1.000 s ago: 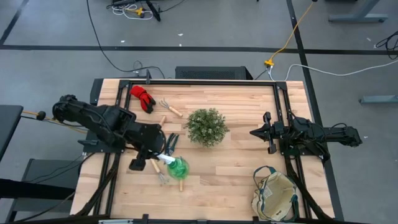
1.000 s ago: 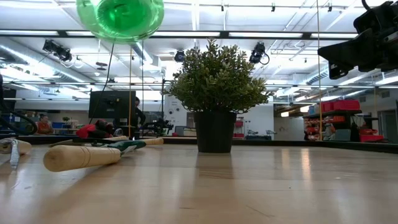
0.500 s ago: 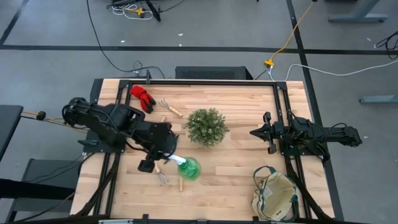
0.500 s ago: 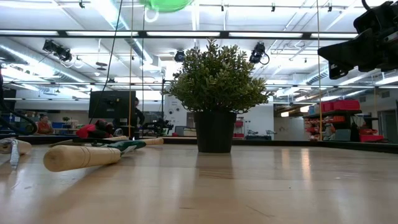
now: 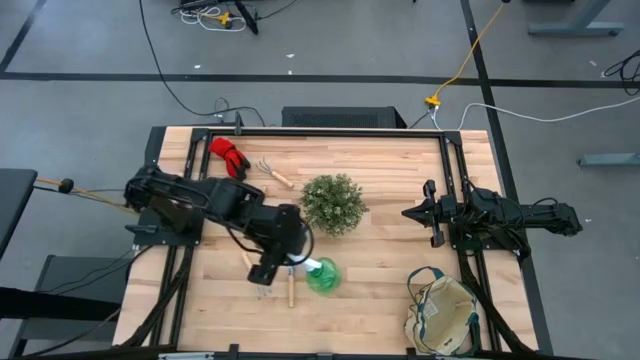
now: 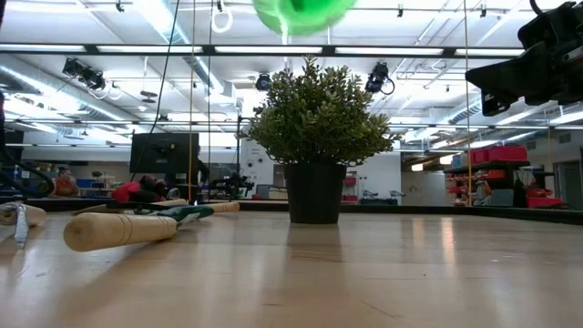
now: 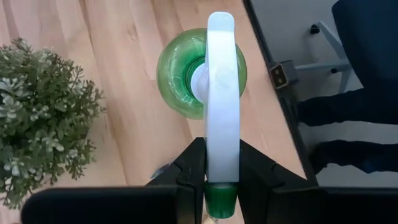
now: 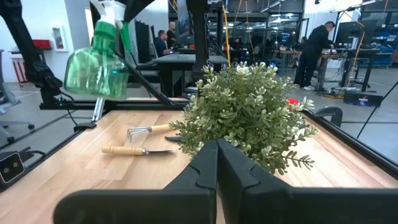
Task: Pick & Place Garden tools in Gardening bag
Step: Put the green spray bottle into the white gardening bag
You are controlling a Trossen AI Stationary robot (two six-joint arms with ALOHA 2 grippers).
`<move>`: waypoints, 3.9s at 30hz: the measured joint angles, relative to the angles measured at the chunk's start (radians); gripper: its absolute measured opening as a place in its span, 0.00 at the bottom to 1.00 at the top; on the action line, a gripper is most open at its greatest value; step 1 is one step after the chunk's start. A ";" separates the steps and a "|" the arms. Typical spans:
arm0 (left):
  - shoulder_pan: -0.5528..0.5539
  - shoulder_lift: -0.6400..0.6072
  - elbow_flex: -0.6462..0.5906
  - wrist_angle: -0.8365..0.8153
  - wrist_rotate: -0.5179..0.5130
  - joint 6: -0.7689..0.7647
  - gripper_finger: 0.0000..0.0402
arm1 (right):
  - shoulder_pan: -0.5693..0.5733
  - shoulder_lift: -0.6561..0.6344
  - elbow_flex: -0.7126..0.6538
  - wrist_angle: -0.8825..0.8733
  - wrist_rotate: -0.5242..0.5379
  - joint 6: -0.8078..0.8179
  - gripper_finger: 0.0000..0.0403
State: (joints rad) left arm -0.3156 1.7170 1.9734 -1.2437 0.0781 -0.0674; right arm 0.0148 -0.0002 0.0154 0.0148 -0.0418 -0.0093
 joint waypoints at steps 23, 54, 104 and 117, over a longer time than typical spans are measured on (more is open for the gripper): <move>0.117 0.115 0.052 0.043 -0.010 -0.019 0.18 | 0.000 0.000 0.000 0.000 0.000 0.000 0.03; 0.130 0.115 0.052 0.129 0.024 -0.217 0.18 | 0.000 0.000 0.000 0.003 0.098 -0.006 0.03; 0.130 0.114 0.051 0.122 0.009 -0.218 0.17 | 0.000 0.000 0.016 0.305 0.161 0.401 0.01; 0.130 0.114 0.051 0.121 0.009 -0.218 0.17 | 0.000 0.132 0.209 0.250 0.218 0.339 0.00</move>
State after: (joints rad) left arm -0.1860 1.8313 2.0243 -1.1224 0.0872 -0.2852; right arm 0.0151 0.1317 0.2241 0.2649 0.1767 0.3292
